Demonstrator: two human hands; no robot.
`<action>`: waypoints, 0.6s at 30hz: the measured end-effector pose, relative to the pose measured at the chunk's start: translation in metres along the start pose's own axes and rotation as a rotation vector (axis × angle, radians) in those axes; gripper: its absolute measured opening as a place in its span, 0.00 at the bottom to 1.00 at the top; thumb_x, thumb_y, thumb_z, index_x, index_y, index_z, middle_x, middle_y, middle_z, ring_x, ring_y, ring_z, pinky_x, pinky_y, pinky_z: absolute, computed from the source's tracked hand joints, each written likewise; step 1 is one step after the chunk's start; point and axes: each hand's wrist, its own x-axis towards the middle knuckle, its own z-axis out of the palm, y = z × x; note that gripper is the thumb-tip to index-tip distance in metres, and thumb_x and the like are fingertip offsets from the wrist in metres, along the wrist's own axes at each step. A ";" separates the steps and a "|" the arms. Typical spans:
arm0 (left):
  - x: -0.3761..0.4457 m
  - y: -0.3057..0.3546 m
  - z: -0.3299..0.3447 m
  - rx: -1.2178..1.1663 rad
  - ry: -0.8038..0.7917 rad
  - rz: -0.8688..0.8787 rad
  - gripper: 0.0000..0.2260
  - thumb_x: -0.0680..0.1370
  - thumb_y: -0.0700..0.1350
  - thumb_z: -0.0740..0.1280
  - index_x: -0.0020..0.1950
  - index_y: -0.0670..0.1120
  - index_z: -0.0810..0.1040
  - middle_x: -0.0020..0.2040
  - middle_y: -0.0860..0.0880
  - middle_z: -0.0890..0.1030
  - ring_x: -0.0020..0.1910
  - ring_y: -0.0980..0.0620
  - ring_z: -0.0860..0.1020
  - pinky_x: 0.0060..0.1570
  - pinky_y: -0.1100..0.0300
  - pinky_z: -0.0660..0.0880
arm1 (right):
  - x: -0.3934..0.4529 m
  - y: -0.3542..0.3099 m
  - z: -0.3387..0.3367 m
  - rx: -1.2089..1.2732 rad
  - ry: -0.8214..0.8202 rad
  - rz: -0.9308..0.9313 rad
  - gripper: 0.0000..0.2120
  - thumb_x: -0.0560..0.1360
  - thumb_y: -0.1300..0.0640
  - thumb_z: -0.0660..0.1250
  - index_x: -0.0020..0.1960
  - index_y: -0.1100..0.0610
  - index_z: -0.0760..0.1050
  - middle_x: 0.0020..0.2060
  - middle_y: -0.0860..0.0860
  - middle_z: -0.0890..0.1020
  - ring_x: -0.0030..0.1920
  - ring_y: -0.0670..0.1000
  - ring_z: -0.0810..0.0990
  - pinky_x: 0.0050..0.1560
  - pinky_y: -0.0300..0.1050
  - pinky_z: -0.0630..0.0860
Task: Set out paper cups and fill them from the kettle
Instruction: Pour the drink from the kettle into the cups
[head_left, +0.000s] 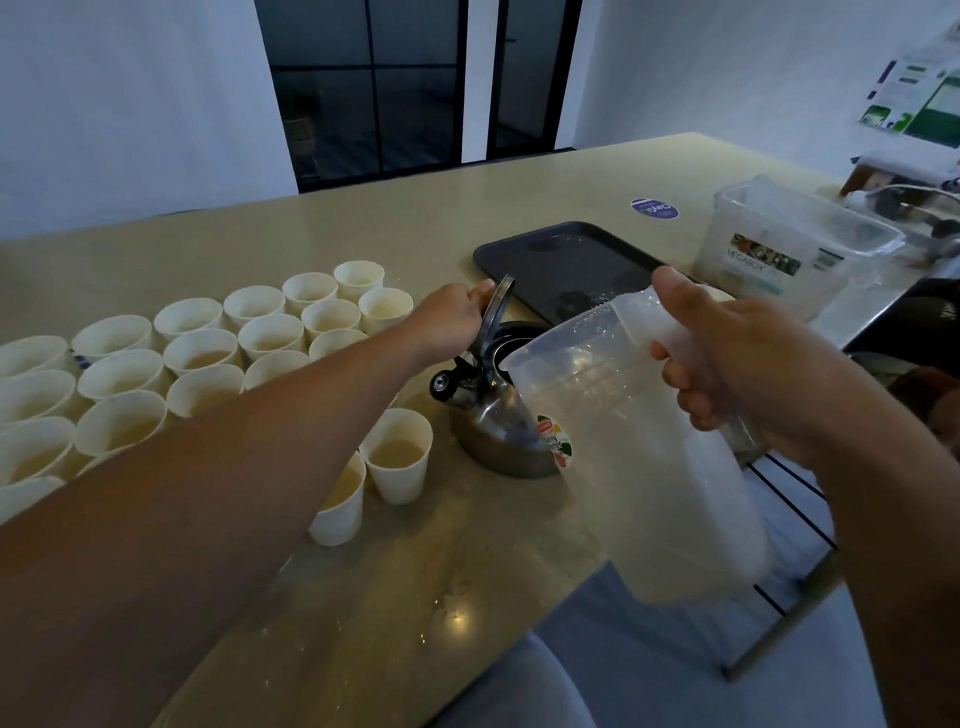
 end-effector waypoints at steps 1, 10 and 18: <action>0.000 0.000 0.000 0.002 -0.002 -0.004 0.25 0.84 0.59 0.50 0.49 0.40 0.76 0.43 0.36 0.79 0.48 0.33 0.78 0.43 0.53 0.68 | 0.000 0.000 0.000 0.001 0.000 0.001 0.32 0.69 0.27 0.60 0.44 0.58 0.77 0.28 0.52 0.76 0.26 0.49 0.73 0.30 0.45 0.71; -0.002 0.001 -0.001 -0.008 -0.014 -0.001 0.24 0.85 0.58 0.50 0.49 0.41 0.75 0.37 0.45 0.74 0.38 0.44 0.71 0.43 0.54 0.67 | 0.008 -0.004 0.000 -0.032 -0.020 -0.015 0.33 0.70 0.26 0.60 0.44 0.58 0.77 0.29 0.52 0.76 0.27 0.50 0.73 0.29 0.45 0.70; -0.002 0.003 -0.001 -0.013 -0.015 -0.010 0.23 0.85 0.58 0.50 0.49 0.42 0.75 0.36 0.47 0.74 0.33 0.50 0.71 0.42 0.55 0.68 | 0.014 -0.007 0.000 -0.043 -0.017 -0.033 0.32 0.69 0.26 0.61 0.43 0.56 0.76 0.28 0.52 0.76 0.27 0.52 0.73 0.28 0.44 0.70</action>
